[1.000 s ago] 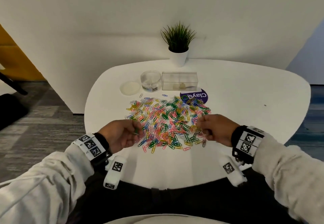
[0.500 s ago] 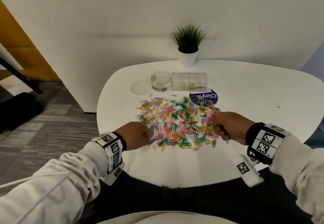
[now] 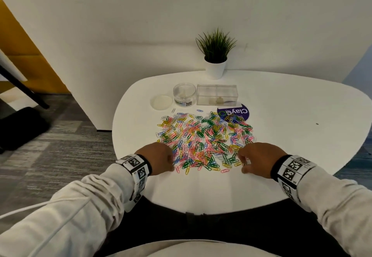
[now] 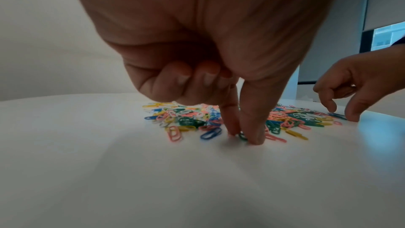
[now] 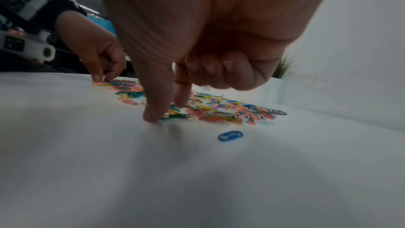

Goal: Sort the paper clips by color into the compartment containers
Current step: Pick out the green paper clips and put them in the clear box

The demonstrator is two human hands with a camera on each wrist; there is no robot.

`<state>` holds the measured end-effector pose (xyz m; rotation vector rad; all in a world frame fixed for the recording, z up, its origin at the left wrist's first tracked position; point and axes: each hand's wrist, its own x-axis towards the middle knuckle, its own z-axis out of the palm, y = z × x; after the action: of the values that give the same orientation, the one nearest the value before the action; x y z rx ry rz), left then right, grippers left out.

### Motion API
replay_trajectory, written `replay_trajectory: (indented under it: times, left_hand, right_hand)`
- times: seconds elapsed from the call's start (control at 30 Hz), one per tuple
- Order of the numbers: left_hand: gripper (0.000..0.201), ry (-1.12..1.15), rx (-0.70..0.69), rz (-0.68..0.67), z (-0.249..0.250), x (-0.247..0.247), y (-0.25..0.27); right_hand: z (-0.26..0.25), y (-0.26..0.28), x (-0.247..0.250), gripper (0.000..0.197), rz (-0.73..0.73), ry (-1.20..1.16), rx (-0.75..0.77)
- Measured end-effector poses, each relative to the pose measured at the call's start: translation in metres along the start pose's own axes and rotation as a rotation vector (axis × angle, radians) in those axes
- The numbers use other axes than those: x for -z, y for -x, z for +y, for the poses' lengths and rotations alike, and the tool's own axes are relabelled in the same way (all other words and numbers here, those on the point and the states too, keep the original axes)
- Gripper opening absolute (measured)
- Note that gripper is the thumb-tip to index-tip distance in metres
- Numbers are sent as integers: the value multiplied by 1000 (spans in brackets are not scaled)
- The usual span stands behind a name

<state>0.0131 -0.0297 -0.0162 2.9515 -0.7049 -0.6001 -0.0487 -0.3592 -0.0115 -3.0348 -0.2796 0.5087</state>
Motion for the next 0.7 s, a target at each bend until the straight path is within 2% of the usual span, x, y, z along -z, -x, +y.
replay_trajectory:
  times: [0.33, 0.43, 0.5, 0.7]
  left_hand:
    - [16, -38, -25, -58, -11, 3, 11]
    - [8, 16, -18, -5, -16, 3, 12]
    - [11, 38, -28, 28, -13, 4, 11]
    - [12, -49, -64, -9, -2, -3, 9]
  right_hand:
    - [6, 2, -7, 21, -55, 37, 27]
    - [8, 4, -9, 21, -70, 4, 57]
    - [10, 5, -10, 19, -82, -34, 64]
    - [8, 6, -10, 10, -136, -83, 58]
